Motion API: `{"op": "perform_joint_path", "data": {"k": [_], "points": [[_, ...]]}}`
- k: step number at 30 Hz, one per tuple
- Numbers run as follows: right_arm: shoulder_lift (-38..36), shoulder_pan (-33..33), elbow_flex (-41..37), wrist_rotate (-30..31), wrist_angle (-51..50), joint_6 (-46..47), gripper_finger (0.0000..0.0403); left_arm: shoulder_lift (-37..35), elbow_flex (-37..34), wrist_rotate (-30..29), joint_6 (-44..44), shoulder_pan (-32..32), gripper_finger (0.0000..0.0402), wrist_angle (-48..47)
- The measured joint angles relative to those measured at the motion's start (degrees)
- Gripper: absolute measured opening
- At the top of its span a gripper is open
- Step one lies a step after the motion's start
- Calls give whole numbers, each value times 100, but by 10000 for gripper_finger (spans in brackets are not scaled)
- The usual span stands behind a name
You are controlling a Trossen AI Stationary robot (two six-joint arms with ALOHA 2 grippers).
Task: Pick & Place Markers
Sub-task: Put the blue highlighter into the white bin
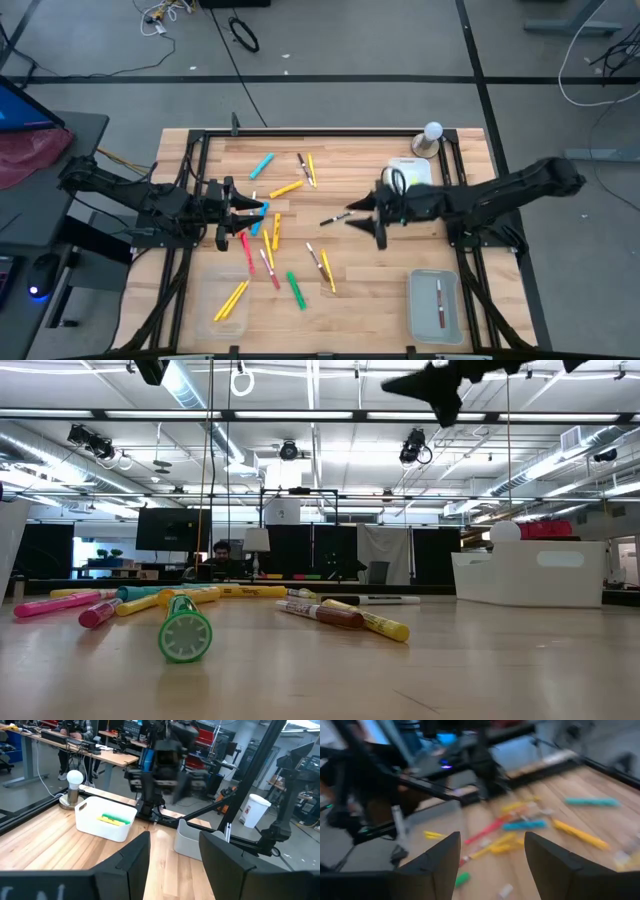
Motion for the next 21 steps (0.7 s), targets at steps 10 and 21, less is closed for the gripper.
{"op": "perform_joint_path", "data": {"k": [10,21], "points": [[1772,559,2,-2,1261,-262,221,0,0,1,0,-1,177,0],[2984,616,2,1,2683,-109,221,0,0,0,-2,0,177,0]]}}
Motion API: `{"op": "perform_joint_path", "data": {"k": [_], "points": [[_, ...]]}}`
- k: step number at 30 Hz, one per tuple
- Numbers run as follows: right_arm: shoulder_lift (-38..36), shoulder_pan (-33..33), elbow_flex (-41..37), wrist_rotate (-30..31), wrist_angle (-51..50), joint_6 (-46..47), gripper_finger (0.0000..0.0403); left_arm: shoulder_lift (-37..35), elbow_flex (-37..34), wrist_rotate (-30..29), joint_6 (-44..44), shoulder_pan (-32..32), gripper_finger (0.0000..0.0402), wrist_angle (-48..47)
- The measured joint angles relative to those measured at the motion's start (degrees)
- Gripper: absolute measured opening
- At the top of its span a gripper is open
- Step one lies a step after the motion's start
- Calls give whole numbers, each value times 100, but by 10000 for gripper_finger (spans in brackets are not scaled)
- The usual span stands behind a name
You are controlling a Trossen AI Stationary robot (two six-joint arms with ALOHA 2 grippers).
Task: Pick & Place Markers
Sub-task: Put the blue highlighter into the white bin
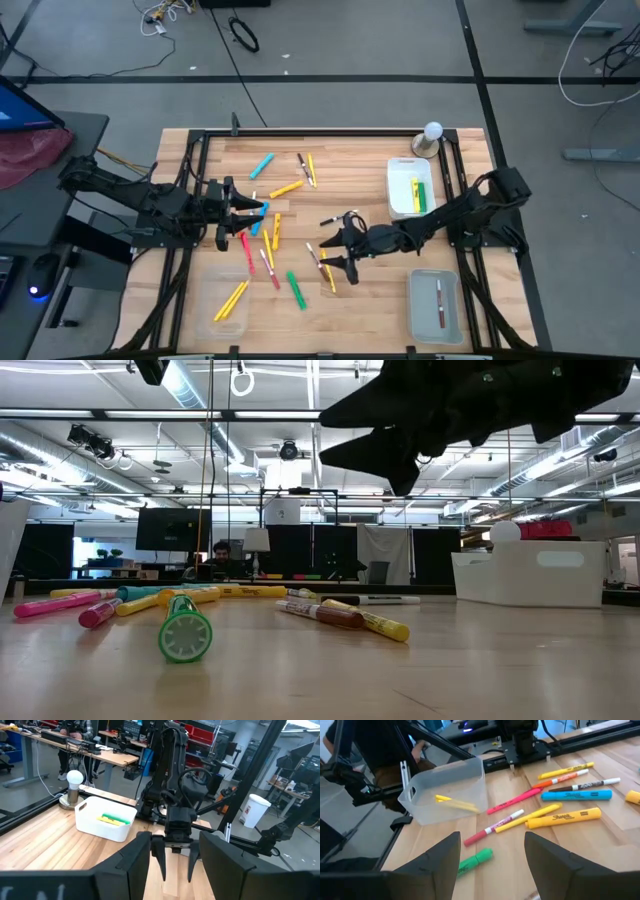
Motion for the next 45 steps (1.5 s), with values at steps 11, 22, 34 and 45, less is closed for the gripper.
{"op": "perform_joint_path", "data": {"k": [11,22,34,45], "points": [[41,-2,0,296,159,-130,221,3,0,1,89,-8,177,185],[41,-15,0,297,181,-133,221,1471,4,-393,864,-34,177,-175],[41,-15,0,297,186,-63,221,1853,2,-813,-2677,-32,177,-3436],[41,-22,0,579,188,-18,221,2180,-216,-864,-4298,175,208,-3736]]}}
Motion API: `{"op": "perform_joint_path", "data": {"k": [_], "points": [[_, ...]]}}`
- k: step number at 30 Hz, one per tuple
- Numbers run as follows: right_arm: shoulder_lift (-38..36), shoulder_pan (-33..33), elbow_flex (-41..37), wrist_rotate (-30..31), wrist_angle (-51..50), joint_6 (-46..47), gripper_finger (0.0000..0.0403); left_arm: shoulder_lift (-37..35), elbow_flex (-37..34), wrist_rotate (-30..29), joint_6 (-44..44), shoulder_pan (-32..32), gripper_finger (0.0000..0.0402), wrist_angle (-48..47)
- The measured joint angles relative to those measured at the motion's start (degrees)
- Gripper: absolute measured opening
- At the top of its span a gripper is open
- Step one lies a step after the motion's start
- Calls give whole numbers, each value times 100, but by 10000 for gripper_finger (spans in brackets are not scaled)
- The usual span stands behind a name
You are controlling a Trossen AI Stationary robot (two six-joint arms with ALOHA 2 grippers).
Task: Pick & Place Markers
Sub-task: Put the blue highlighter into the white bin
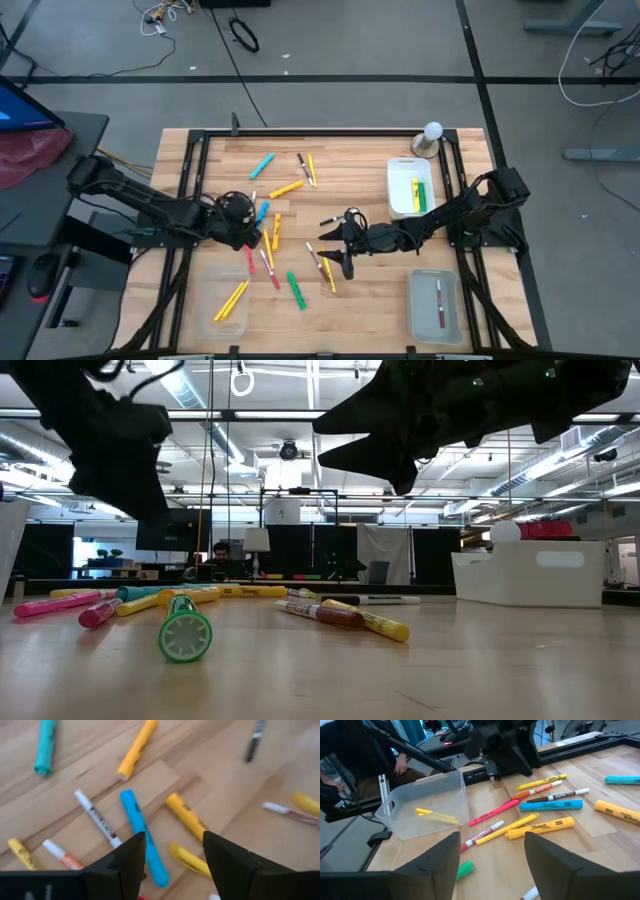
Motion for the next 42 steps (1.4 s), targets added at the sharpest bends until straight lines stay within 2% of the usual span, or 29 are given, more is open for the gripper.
{"op": "perform_joint_path", "data": {"k": [4,11,18,28,35,42], "points": [[-2,0,0,-1,15,23,221,555,-2,28,-152,231,214,118],[-2,-2,0,-1,65,20,221,1381,2,30,40,692,195,758],[-2,-2,0,-2,93,20,221,1933,2,63,97,1031,182,935],[-2,-2,0,-2,121,20,221,2364,2,307,106,1236,181,1319],[-4,-2,0,-4,133,18,221,2668,16,268,100,1234,177,1532],[-4,-2,0,-4,130,18,221,2684,14,278,100,1231,124,1645]]}}
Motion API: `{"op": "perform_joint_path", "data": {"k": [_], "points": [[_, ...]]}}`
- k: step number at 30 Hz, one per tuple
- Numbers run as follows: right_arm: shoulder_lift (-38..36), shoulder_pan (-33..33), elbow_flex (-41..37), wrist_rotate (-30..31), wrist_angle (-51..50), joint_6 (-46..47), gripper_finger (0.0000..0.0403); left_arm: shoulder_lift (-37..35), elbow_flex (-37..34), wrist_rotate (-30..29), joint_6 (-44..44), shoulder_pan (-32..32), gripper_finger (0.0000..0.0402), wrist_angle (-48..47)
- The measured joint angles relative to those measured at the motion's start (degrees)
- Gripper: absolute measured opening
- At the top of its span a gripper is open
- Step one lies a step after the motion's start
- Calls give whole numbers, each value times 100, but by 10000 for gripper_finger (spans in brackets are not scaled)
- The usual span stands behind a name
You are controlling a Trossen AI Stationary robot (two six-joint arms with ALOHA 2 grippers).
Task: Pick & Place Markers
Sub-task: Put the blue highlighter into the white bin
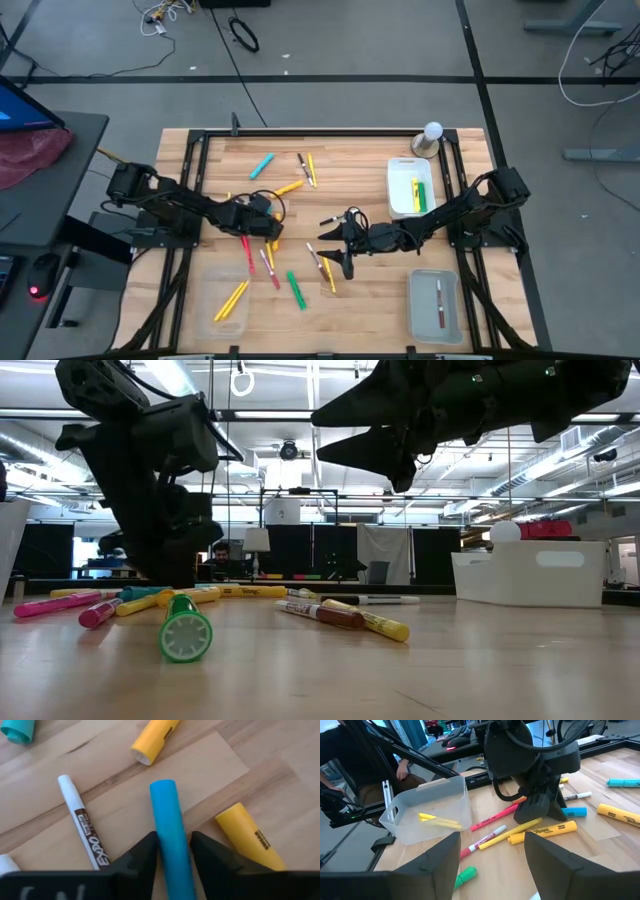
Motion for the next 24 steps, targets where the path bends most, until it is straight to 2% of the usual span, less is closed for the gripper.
{"op": "perform_joint_path", "data": {"k": [5,11,19,24], "points": [[0,0,0,0,-4,0,221,4,-7,-24,12,-6,72,117],[0,0,0,1,-5,-2,221,-35,137,-70,365,4,71,96],[0,-4,0,13,-77,-2,221,-795,591,-317,1212,-125,72,113],[-2,-4,0,19,-429,-2,221,-1308,570,-625,1930,-498,72,986]]}}
